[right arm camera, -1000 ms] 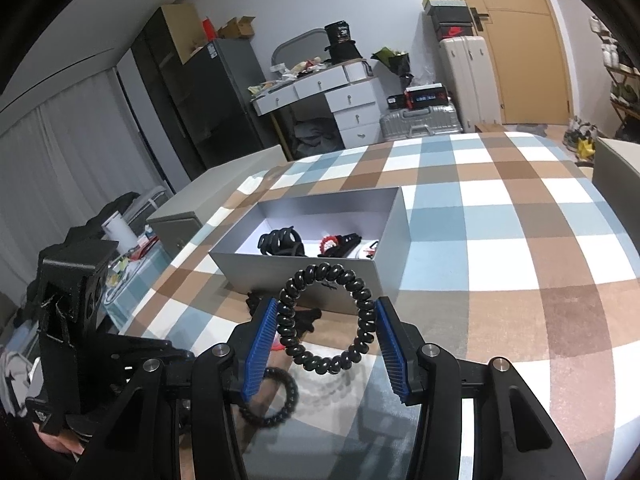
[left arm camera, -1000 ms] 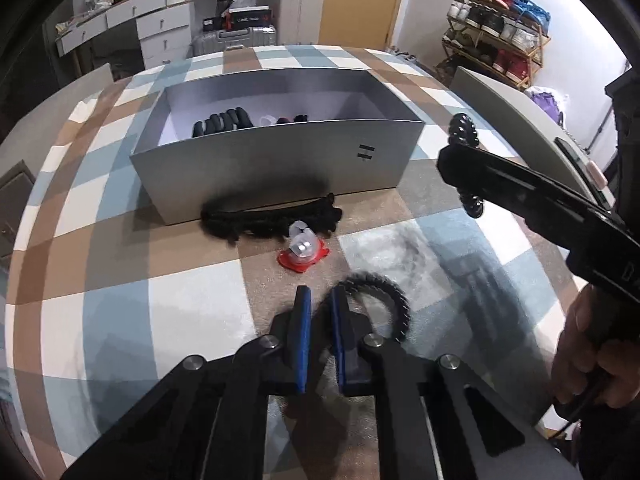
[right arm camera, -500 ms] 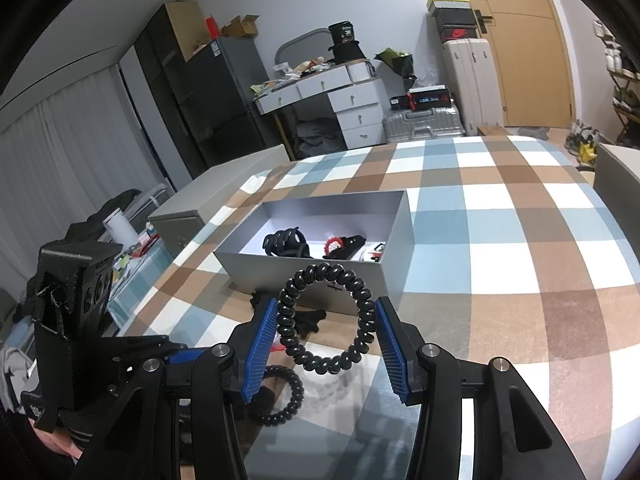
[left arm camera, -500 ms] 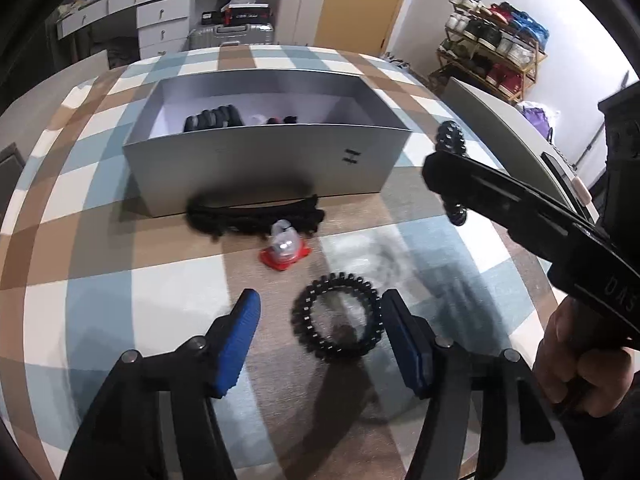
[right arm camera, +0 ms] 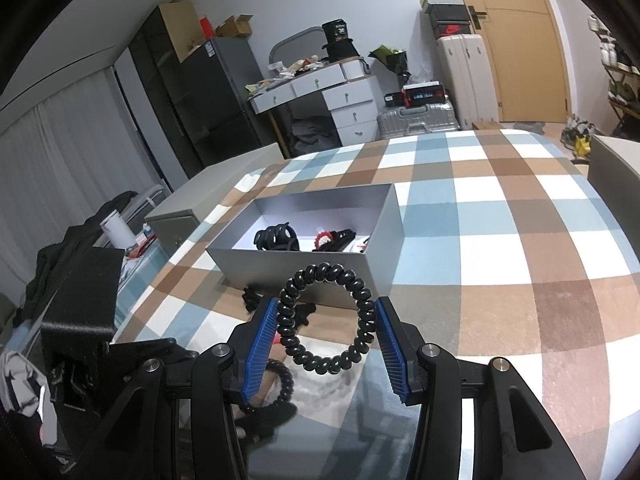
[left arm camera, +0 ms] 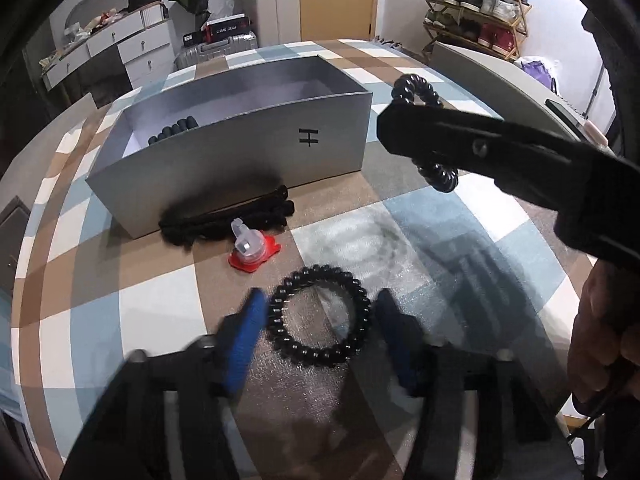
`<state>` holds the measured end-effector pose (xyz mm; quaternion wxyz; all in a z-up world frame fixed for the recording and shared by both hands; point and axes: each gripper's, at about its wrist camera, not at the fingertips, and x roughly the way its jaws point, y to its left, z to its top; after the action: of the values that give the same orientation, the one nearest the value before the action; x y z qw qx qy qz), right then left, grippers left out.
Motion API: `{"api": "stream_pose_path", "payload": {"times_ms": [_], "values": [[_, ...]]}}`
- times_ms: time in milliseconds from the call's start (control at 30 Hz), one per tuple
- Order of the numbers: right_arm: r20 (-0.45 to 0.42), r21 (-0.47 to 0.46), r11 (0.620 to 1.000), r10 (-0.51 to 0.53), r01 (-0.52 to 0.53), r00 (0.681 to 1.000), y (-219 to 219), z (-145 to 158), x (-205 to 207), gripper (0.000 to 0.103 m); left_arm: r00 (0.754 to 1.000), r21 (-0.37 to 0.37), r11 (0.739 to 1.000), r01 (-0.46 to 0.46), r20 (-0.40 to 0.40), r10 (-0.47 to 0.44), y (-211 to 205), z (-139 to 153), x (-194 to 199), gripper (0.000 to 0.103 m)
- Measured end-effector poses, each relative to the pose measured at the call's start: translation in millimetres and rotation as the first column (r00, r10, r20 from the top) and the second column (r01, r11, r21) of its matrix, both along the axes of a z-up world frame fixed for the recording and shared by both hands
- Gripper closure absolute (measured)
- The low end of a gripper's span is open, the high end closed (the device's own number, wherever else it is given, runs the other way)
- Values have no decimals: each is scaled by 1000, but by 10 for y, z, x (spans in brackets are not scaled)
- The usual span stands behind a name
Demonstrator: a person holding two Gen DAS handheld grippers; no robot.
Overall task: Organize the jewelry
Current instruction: 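Carry the bracelet and hair tie over the grey box and lower them in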
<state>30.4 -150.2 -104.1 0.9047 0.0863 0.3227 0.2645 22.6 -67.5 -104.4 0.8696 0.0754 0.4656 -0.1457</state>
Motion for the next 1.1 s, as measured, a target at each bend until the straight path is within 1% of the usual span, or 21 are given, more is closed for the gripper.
{"api": "stream_pose_path", "payload": {"times_ms": [67,100,133,167,233,333,467,533,667,800,900,967,1100], "values": [[3,2,1000,-3,3,1000,-8,11,-1,54,1000,-2,1000,8,-8,-8,22,12,9,65],[4,4,1000,-3,3,1000,-12,19,0,54,1000,-3,1000,10,-8,-10,35,18,-12,66],[7,5,1000,-3,3,1000,-13,33,1,54,1000,6,1000,11,-3,-11,51,24,-25,67],[10,5,1000,-4,4,1000,-12,40,3,54,1000,31,999,12,14,-13,48,35,-41,67],[16,4,1000,-2,2,1000,-7,58,14,54,999,40,999,4,35,-5,77,74,-45,67],[32,0,1000,2,-2,999,8,113,26,54,998,14,1000,-13,59,12,150,175,-53,67],[52,-8,1000,8,-8,999,24,192,78,54,992,-22,999,-45,114,47,290,385,-45,67],[62,-8,1000,14,-14,998,33,242,125,54,986,-28,998,-64,150,68,369,502,1,67],[77,-3,1000,22,-22,997,52,323,225,54,977,-55,994,-89,190,98,487,624,151,67],[96,-19,999,36,-34,995,114,393,345,54,969,-99,990,-102,214,122,577,691,274,67],[101,-31,998,54,-51,993,176,416,440,54,966,-142,986,-93,225,123,600,727,364,67],[98,-43,997,64,-60,993,216,415,508,54,968,-175,981,-85,220,123,615,743,442,67],[89,-60,995,81,-76,993,289,395,650,55,978,-249,967,-54,181,101,617,704,628,67]]}}
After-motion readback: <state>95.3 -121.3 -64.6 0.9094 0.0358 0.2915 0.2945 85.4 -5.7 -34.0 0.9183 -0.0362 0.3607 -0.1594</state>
